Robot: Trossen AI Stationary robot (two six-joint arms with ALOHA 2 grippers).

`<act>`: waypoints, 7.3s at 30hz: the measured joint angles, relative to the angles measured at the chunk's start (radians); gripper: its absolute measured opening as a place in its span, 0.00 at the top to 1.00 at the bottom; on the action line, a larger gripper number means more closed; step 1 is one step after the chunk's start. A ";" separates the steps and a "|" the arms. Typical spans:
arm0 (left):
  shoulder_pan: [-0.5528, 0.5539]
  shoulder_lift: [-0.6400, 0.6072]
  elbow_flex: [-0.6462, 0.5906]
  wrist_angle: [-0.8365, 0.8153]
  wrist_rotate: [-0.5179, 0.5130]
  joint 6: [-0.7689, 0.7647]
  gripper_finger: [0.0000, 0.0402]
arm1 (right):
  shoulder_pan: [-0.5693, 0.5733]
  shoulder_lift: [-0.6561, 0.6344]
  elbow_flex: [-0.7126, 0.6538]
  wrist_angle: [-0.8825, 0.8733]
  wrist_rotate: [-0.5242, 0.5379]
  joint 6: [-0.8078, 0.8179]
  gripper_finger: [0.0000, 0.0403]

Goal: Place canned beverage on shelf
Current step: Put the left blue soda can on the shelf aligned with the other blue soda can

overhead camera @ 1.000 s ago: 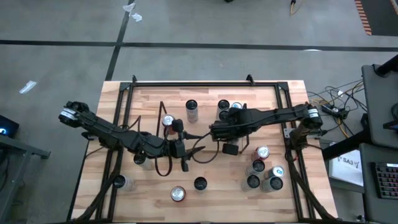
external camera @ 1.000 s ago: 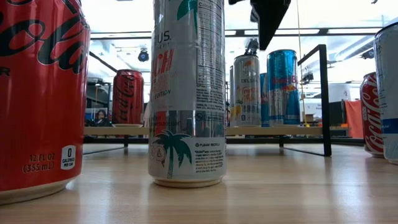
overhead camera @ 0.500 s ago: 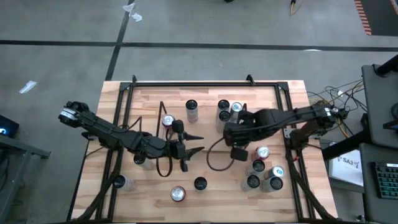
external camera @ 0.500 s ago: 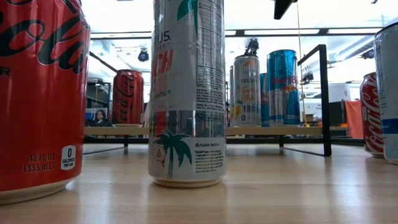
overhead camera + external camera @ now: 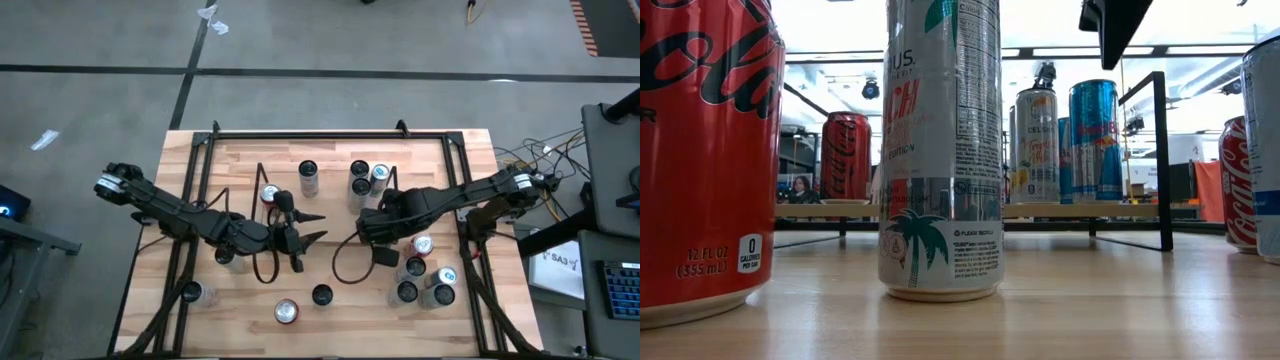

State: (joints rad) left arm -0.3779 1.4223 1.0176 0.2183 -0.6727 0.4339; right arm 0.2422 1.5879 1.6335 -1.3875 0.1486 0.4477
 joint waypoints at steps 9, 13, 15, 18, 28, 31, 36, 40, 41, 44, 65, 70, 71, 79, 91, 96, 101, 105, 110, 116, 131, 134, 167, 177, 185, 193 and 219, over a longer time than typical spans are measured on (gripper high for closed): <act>-0.036 -0.078 -0.020 -0.174 0.003 -0.040 0.62 | -0.025 0.000 -0.057 0.031 0.000 -0.031 0.97; -0.038 -0.138 -0.050 -0.165 0.003 -0.072 0.62 | -0.042 -0.001 -0.059 0.064 -0.001 -0.081 0.97; -0.039 -0.168 -0.085 -0.140 0.003 -0.075 0.62 | -0.054 -0.001 -0.059 0.076 -0.001 -0.101 0.97; -0.039 -0.215 -0.147 -0.069 0.003 -0.055 0.62 | -0.071 -0.001 -0.059 0.083 -0.001 -0.110 0.97; -0.039 -0.381 -0.286 0.099 0.003 -0.026 0.62 | -0.100 -0.001 -0.064 0.085 -0.018 -0.107 0.97; -0.039 -0.397 -0.300 0.108 0.003 -0.027 0.62 | -0.110 -0.001 -0.066 0.085 -0.018 -0.107 0.97; -0.039 -0.406 -0.307 0.139 0.003 -0.028 0.62 | -0.127 -0.001 -0.067 0.085 -0.018 -0.112 0.97; -0.039 -0.398 -0.304 0.138 0.003 -0.028 0.62 | -0.139 -0.001 -0.067 0.084 -0.018 -0.137 0.97; -0.039 -0.396 -0.302 0.138 0.003 -0.027 0.62 | -0.143 -0.001 -0.067 0.085 -0.016 -0.150 0.97; -0.039 -0.394 -0.302 0.138 0.003 -0.027 0.62 | -0.145 -0.001 -0.067 0.086 -0.008 -0.157 0.97; -0.039 -0.394 -0.303 0.131 0.003 -0.020 0.62 | -0.145 -0.002 -0.069 0.077 -0.025 -0.154 0.97; -0.039 -0.394 -0.303 0.131 0.003 -0.020 0.62 | -0.161 -0.002 -0.074 0.077 -0.009 -0.170 0.97; -0.039 -0.394 -0.303 0.131 0.003 -0.020 0.62 | -0.166 -0.002 -0.075 0.077 -0.006 -0.170 0.97; -0.039 -0.394 -0.304 0.131 0.003 -0.020 0.62 | -0.204 -0.002 -0.083 0.077 0.011 -0.193 0.97; -0.039 -0.394 -0.304 0.132 0.003 -0.016 0.62 | -0.210 -0.002 -0.083 0.078 -0.033 -0.180 0.97; -0.039 -0.394 -0.304 0.132 0.003 -0.016 0.62 | -0.208 -0.002 -0.083 0.078 -0.100 -0.171 0.97; -0.039 -0.394 -0.304 0.132 0.003 -0.016 0.62 | -0.202 -0.002 -0.084 0.083 -0.115 -0.150 0.97; -0.039 -0.394 -0.304 0.132 0.003 -0.016 0.62 | -0.202 -0.002 -0.099 0.092 -0.149 -0.117 0.97; -0.039 -0.394 -0.304 0.132 0.003 -0.016 0.62 | -0.199 -0.002 -0.151 0.125 -0.147 -0.101 0.97; -0.039 -0.394 -0.304 0.131 0.003 -0.016 0.62 | -0.199 -0.002 -0.197 0.167 -0.095 -0.087 0.97; -0.038 -0.394 -0.305 0.130 0.003 -0.016 0.62 | -0.183 -0.002 -0.202 0.167 -0.101 -0.071 0.97; -0.038 -0.394 -0.305 0.127 0.003 -0.016 0.62 | -0.163 -0.002 -0.202 0.167 -0.103 -0.052 0.97; -0.037 -0.393 -0.306 0.121 0.002 -0.008 0.62 | -0.089 -0.106 -0.146 0.172 0.086 0.015 0.97; -0.037 -0.393 -0.307 0.121 0.002 -0.008 0.62 | -0.128 -0.132 -0.130 0.160 0.199 0.014 0.97; -0.037 -0.393 -0.307 0.121 0.002 -0.008 0.62 | -0.151 -0.127 -0.189 0.164 0.220 0.029 0.97; -0.037 -0.393 -0.307 0.121 0.002 -0.008 0.62 | -0.151 -0.127 -0.217 0.174 0.264 0.062 0.97; -0.037 -0.393 -0.307 0.118 0.002 -0.005 0.62 | -0.149 -0.142 -0.159 0.194 0.264 0.077 0.97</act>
State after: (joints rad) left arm -0.4149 1.0290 0.7109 0.3363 -0.6708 0.4287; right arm 0.0929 1.4456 1.4741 -1.1932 0.4122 0.5247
